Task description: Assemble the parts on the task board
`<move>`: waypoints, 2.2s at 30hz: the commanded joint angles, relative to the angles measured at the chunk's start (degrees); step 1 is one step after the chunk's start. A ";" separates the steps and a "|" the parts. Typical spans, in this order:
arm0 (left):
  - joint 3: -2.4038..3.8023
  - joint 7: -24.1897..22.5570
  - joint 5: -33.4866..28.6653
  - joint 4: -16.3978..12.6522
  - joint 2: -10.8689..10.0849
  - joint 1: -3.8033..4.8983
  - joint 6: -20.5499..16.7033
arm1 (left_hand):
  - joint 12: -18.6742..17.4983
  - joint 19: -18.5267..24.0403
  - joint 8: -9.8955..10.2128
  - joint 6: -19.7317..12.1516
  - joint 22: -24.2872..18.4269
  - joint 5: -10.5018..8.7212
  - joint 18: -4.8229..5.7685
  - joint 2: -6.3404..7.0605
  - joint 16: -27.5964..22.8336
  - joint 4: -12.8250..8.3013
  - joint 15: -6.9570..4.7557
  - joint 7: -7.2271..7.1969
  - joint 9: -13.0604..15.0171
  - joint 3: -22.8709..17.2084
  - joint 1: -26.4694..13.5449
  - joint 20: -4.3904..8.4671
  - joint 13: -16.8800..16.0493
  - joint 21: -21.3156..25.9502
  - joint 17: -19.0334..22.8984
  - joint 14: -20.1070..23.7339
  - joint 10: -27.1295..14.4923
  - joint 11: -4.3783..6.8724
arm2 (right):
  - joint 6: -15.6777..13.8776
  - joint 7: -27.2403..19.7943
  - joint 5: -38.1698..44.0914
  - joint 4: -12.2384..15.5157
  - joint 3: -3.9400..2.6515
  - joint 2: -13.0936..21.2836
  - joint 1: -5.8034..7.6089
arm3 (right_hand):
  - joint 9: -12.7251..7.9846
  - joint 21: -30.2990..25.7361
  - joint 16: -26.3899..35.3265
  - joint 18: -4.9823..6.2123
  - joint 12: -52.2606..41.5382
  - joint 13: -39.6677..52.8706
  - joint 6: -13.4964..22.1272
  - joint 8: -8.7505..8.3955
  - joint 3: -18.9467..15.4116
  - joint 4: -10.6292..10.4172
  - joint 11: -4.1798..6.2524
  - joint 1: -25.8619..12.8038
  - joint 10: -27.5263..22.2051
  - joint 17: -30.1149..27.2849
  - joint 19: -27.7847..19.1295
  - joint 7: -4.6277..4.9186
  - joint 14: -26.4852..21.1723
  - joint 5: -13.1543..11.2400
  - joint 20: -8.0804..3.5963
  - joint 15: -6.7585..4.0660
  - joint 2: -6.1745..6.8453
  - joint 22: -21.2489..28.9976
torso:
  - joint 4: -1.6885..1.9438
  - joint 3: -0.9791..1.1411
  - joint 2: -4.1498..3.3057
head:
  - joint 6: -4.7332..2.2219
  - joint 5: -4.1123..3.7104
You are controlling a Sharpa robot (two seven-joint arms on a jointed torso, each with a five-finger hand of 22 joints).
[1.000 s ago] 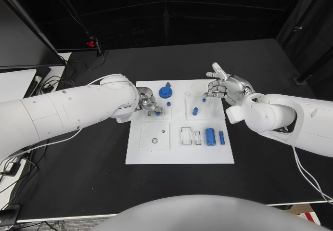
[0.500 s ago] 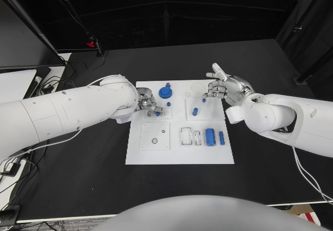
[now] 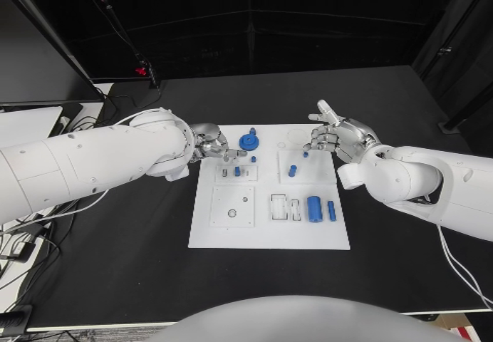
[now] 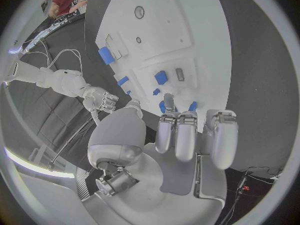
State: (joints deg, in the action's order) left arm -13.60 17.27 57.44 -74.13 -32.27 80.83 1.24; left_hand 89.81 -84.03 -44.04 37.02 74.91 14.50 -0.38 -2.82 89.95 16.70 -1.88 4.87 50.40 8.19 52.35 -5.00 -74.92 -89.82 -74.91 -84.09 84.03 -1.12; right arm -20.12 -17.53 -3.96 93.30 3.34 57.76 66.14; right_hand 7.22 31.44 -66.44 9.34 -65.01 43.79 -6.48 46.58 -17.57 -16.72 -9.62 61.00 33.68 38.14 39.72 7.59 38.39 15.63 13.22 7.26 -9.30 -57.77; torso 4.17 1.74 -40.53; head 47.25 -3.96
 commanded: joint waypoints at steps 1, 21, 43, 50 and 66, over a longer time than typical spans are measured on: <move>0.06 -6.40 -2.42 -0.37 -0.91 1.09 -2.80 | 0.19 -5.97 1.23 0.06 15.09 -1.04 0.38 0.03 0.05 0.00 0.64 0.26 -1.27 0.43 0.95 -0.30 -15.08 -0.18 -15.09 -5.91 5.97 -0.42 | 0.50 -0.55 -0.03 0.02 -0.03 -0.03 0.07 | -0.07 -0.25 -0.30 0.96 -0.27 -0.09 0.38 0.23 -0.46 0.04 -0.14 0.01 -0.13 -0.09 -0.17 6.18 -0.29 0.40 0.25 -0.04 -0.51 0.09 | -0.04 -0.02 -0.05 | -0.56 0.39; 0.05 -4.50 -3.35 10.31 0.89 2.75 9.12 | 0.19 -5.97 16.61 9.20 15.09 6.51 0.38 3.80 0.05 0.08 1.31 1.36 -20.74 -0.51 18.76 -1.13 -15.08 -0.18 -15.09 -5.91 5.97 -1.59 | 0.85 -0.16 -0.03 0.15 -0.02 -0.07 0.07 | -0.12 -0.22 -0.42 0.96 -0.37 -0.23 0.34 0.39 -0.45 0.09 -0.16 0.15 -0.15 -0.24 -0.14 6.21 -0.32 0.44 0.26 -0.03 -0.54 0.10 | -0.15 -0.08 -0.11 | -3.80 3.07; 0.05 -5.67 -3.23 20.93 6.03 2.67 14.77 | 0.19 -5.40 15.23 18.74 14.87 -5.13 0.21 -5.90 0.05 -0.02 -0.56 -1.95 -18.32 3.28 13.44 0.42 -15.08 0.26 -15.09 -5.91 5.97 1.37 | 1.07 0.30 -0.03 -0.23 -0.02 -0.32 0.08 | -0.18 -0.20 -0.51 0.97 -0.45 -0.34 0.35 0.48 -0.45 0.12 -0.16 0.29 -0.15 -0.36 -0.13 6.21 -0.34 0.46 0.27 -0.02 -0.52 0.12 | -0.08 -0.04 -0.08 | -4.76 3.79; 0.05 -6.29 -3.23 23.24 7.34 2.55 14.80 | 0.19 -4.95 17.54 24.32 14.70 -5.94 0.08 -6.97 0.05 0.00 -1.33 -3.12 -18.18 4.46 15.39 1.05 -15.08 0.60 -15.09 -5.91 5.97 2.43 | 1.13 0.36 -0.03 -0.31 -0.02 -0.43 0.08 | -0.19 -0.20 -0.53 0.97 -0.46 -0.36 0.35 0.50 -0.45 0.11 -0.16 0.30 -0.14 -0.37 -0.13 6.21 -0.34 0.47 0.27 -0.02 -0.52 0.12 | -0.15 -0.09 -0.09 | -4.86 3.69; 0.06 -4.92 -3.23 28.72 11.82 1.64 15.41 | 0.19 -5.95 20.09 26.26 15.08 3.15 0.37 -3.21 0.05 -0.05 -1.96 -3.72 -15.01 8.45 15.21 1.73 -15.08 -0.16 -15.09 -5.91 5.97 3.04 | 1.17 0.38 -0.03 -0.47 -0.02 -0.99 0.08 | -0.21 -0.19 -0.56 0.97 -0.50 -0.40 0.36 0.53 -0.46 0.11 -0.16 0.34 -0.14 -0.42 -0.13 6.21 -0.36 0.49 0.28 -0.01 -0.51 0.13 | -0.18 -0.10 -0.14 | -4.59 3.48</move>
State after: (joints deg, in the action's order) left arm -13.59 11.79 54.43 -45.81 -20.68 82.44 15.54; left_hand 89.81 -84.03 -24.16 62.89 74.93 17.05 -0.37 -6.36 89.95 16.69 -3.52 1.36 35.25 16.21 67.35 -3.57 -74.95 -89.77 -74.91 -84.08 84.02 1.37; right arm -19.68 -16.83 -3.97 92.75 3.34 56.85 66.14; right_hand 7.09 31.44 -66.68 9.34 -65.23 43.44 -6.48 46.82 -17.73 -16.56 -9.62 61.23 33.68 37.77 39.72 7.59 38.39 15.82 13.22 7.26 -9.53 -57.69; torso 4.00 1.63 -40.66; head 42.60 -0.49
